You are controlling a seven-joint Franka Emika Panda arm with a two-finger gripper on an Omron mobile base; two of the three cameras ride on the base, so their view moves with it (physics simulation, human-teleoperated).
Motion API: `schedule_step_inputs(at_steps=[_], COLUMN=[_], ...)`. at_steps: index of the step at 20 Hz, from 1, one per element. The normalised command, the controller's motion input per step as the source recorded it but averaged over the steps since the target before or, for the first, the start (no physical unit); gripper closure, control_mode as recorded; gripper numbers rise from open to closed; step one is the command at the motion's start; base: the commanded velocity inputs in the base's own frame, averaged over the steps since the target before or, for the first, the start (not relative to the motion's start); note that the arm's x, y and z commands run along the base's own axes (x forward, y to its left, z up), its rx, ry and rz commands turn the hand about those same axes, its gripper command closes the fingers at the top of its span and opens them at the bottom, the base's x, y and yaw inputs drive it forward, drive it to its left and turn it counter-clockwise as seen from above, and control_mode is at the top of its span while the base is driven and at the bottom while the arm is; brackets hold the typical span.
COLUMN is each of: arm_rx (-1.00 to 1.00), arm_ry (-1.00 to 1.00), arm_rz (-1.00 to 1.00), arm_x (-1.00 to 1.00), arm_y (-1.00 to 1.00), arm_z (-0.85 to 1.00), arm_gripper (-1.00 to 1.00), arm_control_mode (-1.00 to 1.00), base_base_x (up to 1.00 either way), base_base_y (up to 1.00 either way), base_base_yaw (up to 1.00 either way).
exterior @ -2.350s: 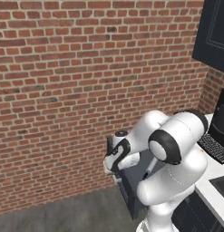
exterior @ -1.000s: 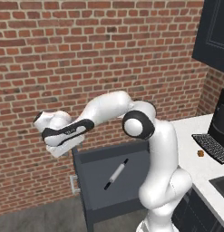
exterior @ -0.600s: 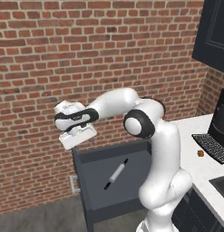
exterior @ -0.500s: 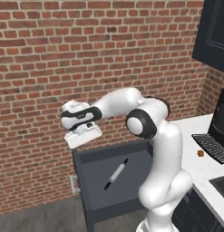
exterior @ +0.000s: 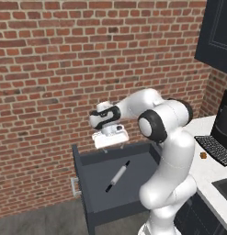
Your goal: Pick the rolling pin from the drawer and place it on the counter.
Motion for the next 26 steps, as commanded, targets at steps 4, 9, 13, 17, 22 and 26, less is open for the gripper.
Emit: schedule_step_inputs(at_steps=[4,9,13,17,22,26], arm_rx=[0.01,0.03,0.00,0.00,0.00,0.00], arm_ry=[-0.03,-0.32,-0.26,-0.14,-0.07,-0.02], arm_rz=[-0.09,-0.07,0.00,0.00,0.00,0.00], arm_x=[-0.08,-0.52,-0.16,0.00,0.00,0.00], arm_y=[-0.49,-0.18,0.00,0.16,0.12,0.00], arm_z=[-0.55,-0.61,-0.51,-0.25,-0.27,-0.21], arm_gripper=[-1.00,-1.00,-1.00,-1.00,-1.00,-1.00], arm_control_mode=[-1.00,-1.00,-1.00,-1.00,-1.00,-1.00], base_base_x=[0.00,0.00,0.00,0.00,0.00,0.00], base_base_y=[0.00,0.00,0.00,0.00,0.00,0.00], base_base_yaw=[0.00,0.00,0.00,0.00,0.00,0.00])
